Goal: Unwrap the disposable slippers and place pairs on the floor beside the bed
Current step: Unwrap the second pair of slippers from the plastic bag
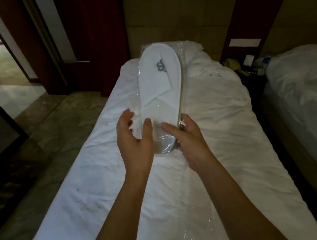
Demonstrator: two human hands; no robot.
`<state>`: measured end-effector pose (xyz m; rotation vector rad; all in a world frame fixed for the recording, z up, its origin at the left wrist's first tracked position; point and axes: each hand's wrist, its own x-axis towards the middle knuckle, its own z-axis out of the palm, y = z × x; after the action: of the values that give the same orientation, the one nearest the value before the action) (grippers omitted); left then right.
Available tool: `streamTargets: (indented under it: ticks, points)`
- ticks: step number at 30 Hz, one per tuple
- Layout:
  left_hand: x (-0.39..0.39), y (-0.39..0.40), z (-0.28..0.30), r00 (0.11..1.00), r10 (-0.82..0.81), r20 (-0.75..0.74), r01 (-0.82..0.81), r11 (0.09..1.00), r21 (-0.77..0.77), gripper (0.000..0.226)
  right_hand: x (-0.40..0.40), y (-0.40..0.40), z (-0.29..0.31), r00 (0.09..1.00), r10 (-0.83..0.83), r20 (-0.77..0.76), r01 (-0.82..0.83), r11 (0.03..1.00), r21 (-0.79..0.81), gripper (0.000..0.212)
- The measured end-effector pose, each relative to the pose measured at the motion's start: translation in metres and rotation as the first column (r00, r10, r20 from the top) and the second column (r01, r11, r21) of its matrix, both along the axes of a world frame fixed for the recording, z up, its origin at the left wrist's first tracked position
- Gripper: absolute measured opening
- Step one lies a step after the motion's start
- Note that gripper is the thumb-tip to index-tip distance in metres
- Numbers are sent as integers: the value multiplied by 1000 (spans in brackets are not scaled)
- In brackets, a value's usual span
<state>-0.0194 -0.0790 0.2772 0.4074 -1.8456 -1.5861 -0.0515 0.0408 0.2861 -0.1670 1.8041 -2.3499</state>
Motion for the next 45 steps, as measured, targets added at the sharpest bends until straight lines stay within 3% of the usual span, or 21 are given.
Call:
streamTargets:
  ticks: [2,4,5,9,17,21,24,28,30,33,38,41,45]
  points:
    - [12,4,2,989,118,-87,-125,989,-73,36,0,-2,4,999,-33,-13,32,997,-68,29]
    - [20,8,6,981,59,-184,-80,991,-109,13,-3,-7,7,997,-77,-22,74,989,-131,31]
    - [21,10,7,980,-8,-199,-19,991,-136,16,-5,-10,9,995,-95,-25,91,985,-147,31]
    - [9,4,13,992,-96,-79,76,971,-226,25,-15,-24,19,993,-117,-29,110,979,-169,29]
    - [-8,-37,23,993,-39,109,51,993,-110,44,-19,-65,27,981,-168,-99,142,963,-229,32]
    - [-8,-56,23,991,-81,103,90,992,-85,34,-20,-82,28,965,-205,-162,175,968,-180,32]
    - [-6,-70,25,991,-81,107,98,983,-157,31,-18,-93,29,956,-233,-181,209,968,-141,30]
    - [-7,-84,36,960,-25,280,133,919,-372,29,-12,-107,34,933,-272,-235,269,962,-49,31]
    - [-9,-91,44,940,-12,341,157,903,-401,26,-9,-112,37,919,-284,-273,290,957,-18,29]
    - [-9,-98,50,944,-74,323,186,925,-331,24,-7,-117,42,912,-275,-303,276,960,-42,29]
    - [-2,-102,49,967,-201,159,211,976,-53,19,-7,-117,48,918,-273,-287,255,962,-101,28]
    - [5,-99,45,956,-286,65,275,952,134,18,-12,-113,51,929,-280,-242,253,958,-136,30]
    - [13,-98,41,951,-308,-28,306,924,231,20,-19,-102,61,940,-300,-165,270,945,-183,33]
